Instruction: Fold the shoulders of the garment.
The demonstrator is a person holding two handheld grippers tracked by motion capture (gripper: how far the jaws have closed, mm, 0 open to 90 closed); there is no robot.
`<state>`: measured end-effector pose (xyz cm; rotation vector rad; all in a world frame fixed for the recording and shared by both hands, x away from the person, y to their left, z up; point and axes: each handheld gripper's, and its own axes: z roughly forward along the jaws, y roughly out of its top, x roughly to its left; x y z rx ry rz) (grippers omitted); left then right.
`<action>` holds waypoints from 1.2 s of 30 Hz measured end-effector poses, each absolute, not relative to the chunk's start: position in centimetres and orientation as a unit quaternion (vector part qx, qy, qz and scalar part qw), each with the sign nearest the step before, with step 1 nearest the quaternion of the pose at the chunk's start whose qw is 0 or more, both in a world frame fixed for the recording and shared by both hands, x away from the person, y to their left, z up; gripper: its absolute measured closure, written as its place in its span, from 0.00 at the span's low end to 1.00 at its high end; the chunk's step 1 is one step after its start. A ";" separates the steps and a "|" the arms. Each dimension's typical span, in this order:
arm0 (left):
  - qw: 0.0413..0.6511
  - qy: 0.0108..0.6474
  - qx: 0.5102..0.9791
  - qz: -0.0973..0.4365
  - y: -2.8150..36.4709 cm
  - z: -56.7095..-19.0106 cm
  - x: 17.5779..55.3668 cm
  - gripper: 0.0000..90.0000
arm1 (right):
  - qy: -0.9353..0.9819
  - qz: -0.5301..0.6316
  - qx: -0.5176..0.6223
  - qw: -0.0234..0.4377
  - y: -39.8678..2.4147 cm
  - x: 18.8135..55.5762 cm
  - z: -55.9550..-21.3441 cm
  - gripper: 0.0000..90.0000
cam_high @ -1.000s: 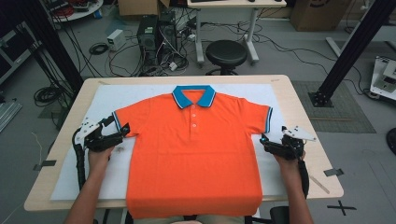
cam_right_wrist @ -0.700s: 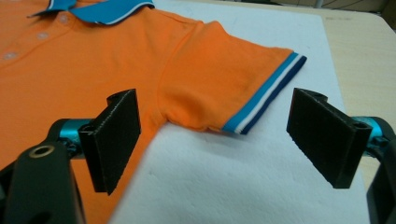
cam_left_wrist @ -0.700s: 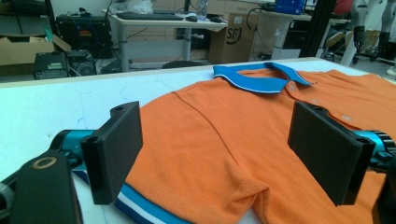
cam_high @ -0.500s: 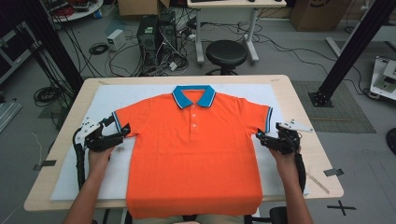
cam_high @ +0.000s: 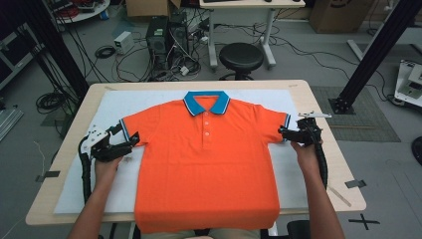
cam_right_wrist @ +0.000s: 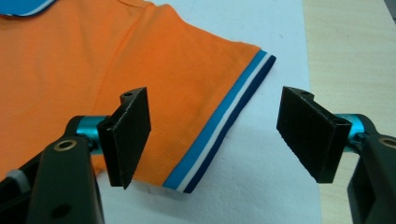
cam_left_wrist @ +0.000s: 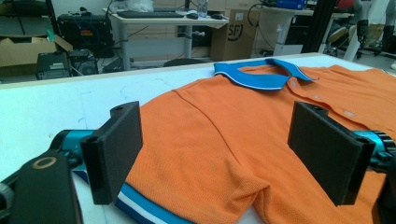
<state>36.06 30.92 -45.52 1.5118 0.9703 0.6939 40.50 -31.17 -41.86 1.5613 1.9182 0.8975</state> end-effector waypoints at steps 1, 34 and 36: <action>0.571 0.414 0.644 0.296 30.9 -45.5 36.1 0.20 | 0.705 0.330 0.574 0.252 -31.2 40.5 -41.9 0.29; 0.570 0.416 0.645 0.294 30.9 -45.5 36.1 0.20 | 0.740 0.276 0.571 0.223 -29.3 42.6 -44.0 0.94; 0.569 0.416 0.645 0.294 30.9 -45.5 36.1 0.20 | 0.736 0.292 0.566 0.231 -29.2 42.4 -43.4 0.94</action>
